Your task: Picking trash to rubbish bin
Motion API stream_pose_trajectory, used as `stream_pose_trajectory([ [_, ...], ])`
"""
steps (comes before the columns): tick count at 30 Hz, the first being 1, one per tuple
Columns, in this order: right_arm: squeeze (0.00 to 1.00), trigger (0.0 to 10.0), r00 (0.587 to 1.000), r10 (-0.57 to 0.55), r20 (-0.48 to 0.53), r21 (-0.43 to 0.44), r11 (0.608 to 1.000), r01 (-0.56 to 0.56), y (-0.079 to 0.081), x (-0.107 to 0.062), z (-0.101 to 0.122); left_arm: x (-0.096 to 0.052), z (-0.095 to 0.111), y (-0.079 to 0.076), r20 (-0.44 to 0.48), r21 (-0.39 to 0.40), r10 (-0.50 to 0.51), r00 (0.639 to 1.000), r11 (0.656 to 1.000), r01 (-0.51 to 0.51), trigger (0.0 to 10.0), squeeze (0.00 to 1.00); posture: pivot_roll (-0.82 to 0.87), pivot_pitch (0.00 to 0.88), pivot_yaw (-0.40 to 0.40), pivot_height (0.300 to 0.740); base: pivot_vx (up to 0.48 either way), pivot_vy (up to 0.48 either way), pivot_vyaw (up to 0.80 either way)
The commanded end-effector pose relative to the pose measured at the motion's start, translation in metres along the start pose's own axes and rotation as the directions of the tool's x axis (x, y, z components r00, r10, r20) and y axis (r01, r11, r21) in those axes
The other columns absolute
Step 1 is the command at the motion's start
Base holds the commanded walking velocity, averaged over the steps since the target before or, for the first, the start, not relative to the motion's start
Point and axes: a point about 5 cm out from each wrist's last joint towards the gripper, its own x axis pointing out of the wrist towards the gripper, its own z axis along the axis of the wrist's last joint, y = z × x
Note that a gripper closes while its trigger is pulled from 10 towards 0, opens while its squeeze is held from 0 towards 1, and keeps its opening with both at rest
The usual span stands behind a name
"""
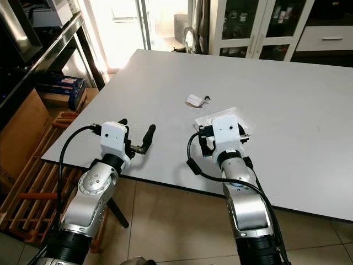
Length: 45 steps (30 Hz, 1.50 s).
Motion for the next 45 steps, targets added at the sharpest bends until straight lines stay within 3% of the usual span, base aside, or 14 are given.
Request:
stream_pose_trajectory([
  [1,0.0,10.0,1.0,-0.015,-0.013,0.0,1.0,0.015,-0.002,0.004,0.002,0.0,0.002,0.002,0.003,-0.001,0.0,1.0,1.0,0.0,10.0,0.0,-0.02,0.081,0.052,0.74,0.0,0.0,0.0],
  [10,0.0,10.0,0.998,-0.04,-0.044,0.011,0.999,0.041,-0.009,0.015,0.002,-0.003,0.003,0.003,0.001,0.01,-0.017,1.0,1.0,0.017,10.0,0.0,-0.01,0.093,0.063,0.74,0.0,0.0,0.0],
  [27,0.0,10.0,0.998,-0.004,-0.058,-0.01,1.0,0.004,-0.005,0.032,0.006,-0.008,0.001,0.002,-0.014,0.007,-0.018,1.0,1.0,0.018,10.0,0.0,-0.01,0.117,0.065,0.74,0.364,0.0,0.0],
  [45,0.0,10.0,0.998,0.003,-0.061,-0.026,1.0,-0.004,-0.002,0.034,0.005,-0.008,0.001,-0.003,-0.02,-0.007,-0.037,0.999,0.999,0.037,10.0,0.0,0.0,0.116,0.066,0.74,0.0,0.0,0.0],
])
